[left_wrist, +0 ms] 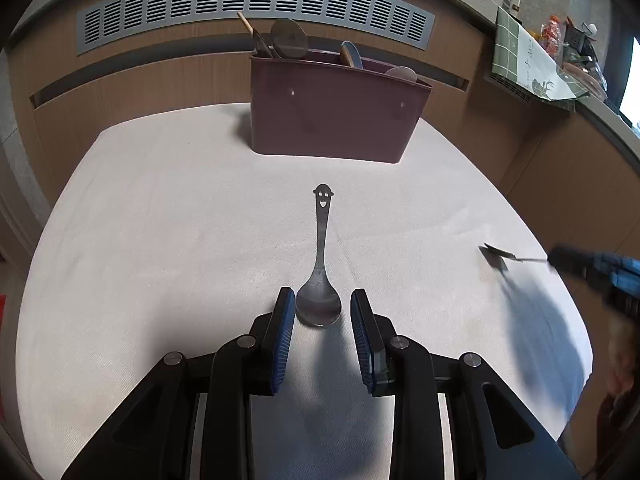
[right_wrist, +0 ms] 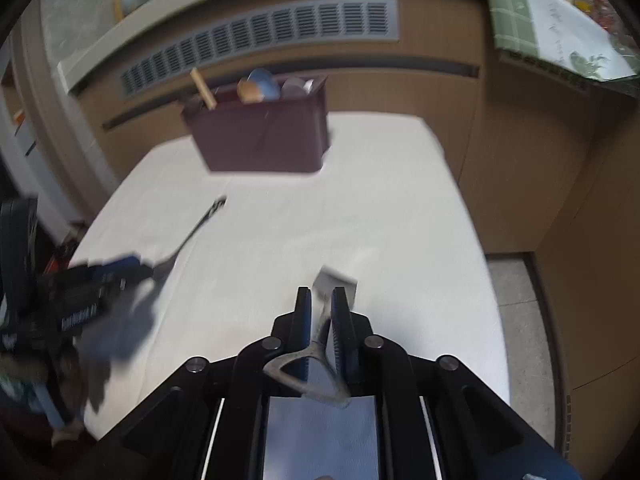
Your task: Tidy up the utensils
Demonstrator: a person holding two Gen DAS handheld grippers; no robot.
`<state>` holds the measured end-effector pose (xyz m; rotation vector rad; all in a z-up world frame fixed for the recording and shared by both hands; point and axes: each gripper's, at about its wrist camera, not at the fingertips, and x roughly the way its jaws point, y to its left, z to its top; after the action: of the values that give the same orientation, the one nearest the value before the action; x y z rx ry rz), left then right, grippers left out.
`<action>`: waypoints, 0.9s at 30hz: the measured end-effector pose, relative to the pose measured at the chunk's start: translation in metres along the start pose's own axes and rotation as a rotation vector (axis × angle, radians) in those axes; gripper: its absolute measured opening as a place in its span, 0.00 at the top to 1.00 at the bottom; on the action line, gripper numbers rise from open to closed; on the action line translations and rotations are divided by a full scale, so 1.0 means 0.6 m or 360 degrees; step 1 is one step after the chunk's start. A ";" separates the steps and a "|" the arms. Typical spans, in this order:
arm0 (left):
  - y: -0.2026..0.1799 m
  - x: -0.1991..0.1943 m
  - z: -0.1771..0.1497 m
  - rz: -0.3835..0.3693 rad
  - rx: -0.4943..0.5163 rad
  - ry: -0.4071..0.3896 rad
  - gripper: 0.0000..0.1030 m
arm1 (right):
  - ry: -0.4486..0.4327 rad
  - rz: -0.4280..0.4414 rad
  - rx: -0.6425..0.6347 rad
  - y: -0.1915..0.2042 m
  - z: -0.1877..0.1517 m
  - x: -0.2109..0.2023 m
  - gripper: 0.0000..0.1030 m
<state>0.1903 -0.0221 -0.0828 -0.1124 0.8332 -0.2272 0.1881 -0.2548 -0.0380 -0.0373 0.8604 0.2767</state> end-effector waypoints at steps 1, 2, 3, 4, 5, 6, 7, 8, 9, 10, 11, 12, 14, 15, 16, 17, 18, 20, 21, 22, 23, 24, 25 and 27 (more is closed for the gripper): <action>0.001 0.001 0.001 -0.0001 -0.0005 0.0006 0.70 | 0.0024 -0.0002 -0.0024 0.002 -0.008 0.003 0.86; 0.002 0.003 0.002 -0.0001 -0.0007 0.0010 0.70 | 0.0048 -0.0008 -0.0047 0.004 -0.017 0.005 0.85; 0.003 0.004 0.002 0.0000 -0.0010 0.0015 0.70 | 0.0073 -0.0013 -0.0068 0.004 -0.027 0.008 0.83; 0.005 0.005 0.001 0.0000 -0.0014 0.0020 0.70 | 0.0090 -0.0017 -0.0082 0.004 -0.035 0.010 0.80; 0.006 0.004 0.001 0.0000 -0.0016 0.0025 0.70 | 0.0103 -0.0013 -0.0096 0.003 -0.044 0.011 0.79; 0.008 0.005 0.000 -0.0001 -0.0017 0.0031 0.70 | 0.0114 0.0011 -0.0109 0.003 -0.052 0.012 0.78; 0.007 0.005 0.000 -0.0002 -0.0017 0.0036 0.70 | 0.0131 0.0037 -0.0120 0.002 -0.058 0.012 0.78; 0.007 0.005 0.001 -0.0002 -0.0017 0.0035 0.69 | 0.0168 0.0068 -0.0139 0.002 -0.067 0.013 0.78; 0.008 0.004 0.003 -0.0003 -0.0018 0.0031 0.69 | 0.0205 0.0084 -0.0161 0.003 -0.077 0.013 0.78; 0.011 0.001 0.003 -0.0002 -0.0030 0.0022 0.69 | 0.0231 0.0088 -0.0178 0.001 -0.086 0.010 0.78; 0.014 0.000 0.004 -0.0003 -0.0041 0.0016 0.68 | 0.0260 0.0084 -0.0197 -0.001 -0.097 0.008 0.78; 0.018 -0.001 0.005 -0.0007 -0.0055 0.0011 0.67 | 0.0270 0.0076 -0.0205 -0.002 -0.106 0.005 0.78; 0.022 0.000 0.007 -0.0011 -0.0073 0.0011 0.67 | 0.0270 0.0061 -0.0220 -0.008 -0.121 -0.006 0.78; 0.022 0.001 0.007 -0.0011 -0.0078 0.0013 0.67 | 0.0261 0.0057 -0.0220 -0.010 -0.126 -0.015 0.77; 0.024 0.002 0.007 -0.0013 -0.0083 0.0015 0.67 | 0.0242 0.0073 -0.0226 -0.010 -0.130 -0.026 0.77; 0.024 0.003 0.007 -0.0015 -0.0084 0.0017 0.67 | 0.0196 0.0080 -0.0236 -0.009 -0.132 -0.039 0.77; 0.023 0.003 0.007 -0.0021 -0.0083 0.0019 0.67 | 0.0154 0.0064 -0.0244 -0.009 -0.129 -0.046 0.77; 0.023 0.005 0.007 -0.0030 -0.0083 0.0022 0.66 | 0.0059 -0.0059 -0.0239 -0.011 -0.107 -0.047 0.73; 0.021 0.007 0.006 -0.0037 -0.0078 0.0026 0.66 | 0.0051 -0.0097 -0.0211 -0.014 -0.093 -0.037 0.72; 0.018 0.006 0.005 -0.0039 -0.0069 0.0027 0.66 | 0.0058 -0.0106 -0.0173 -0.020 -0.081 -0.024 0.72; 0.015 0.004 0.003 -0.0041 -0.0055 0.0026 0.66 | 0.0093 -0.0073 -0.0113 -0.027 -0.065 0.000 0.72; 0.014 0.001 0.002 -0.0047 -0.0041 0.0023 0.66 | 0.0119 -0.0037 -0.0082 -0.031 -0.057 0.015 0.72; 0.013 -0.003 0.000 -0.0051 -0.0025 0.0018 0.66 | 0.0152 0.0022 -0.0044 -0.034 -0.047 0.034 0.72; 0.014 -0.011 -0.004 -0.0051 0.0001 0.0010 0.66 | 0.0194 0.0109 0.0025 -0.039 -0.032 0.063 0.72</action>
<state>0.1858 -0.0125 -0.0811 -0.1248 0.8381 -0.2581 0.2032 -0.2715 -0.0808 -0.0101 0.9864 0.3343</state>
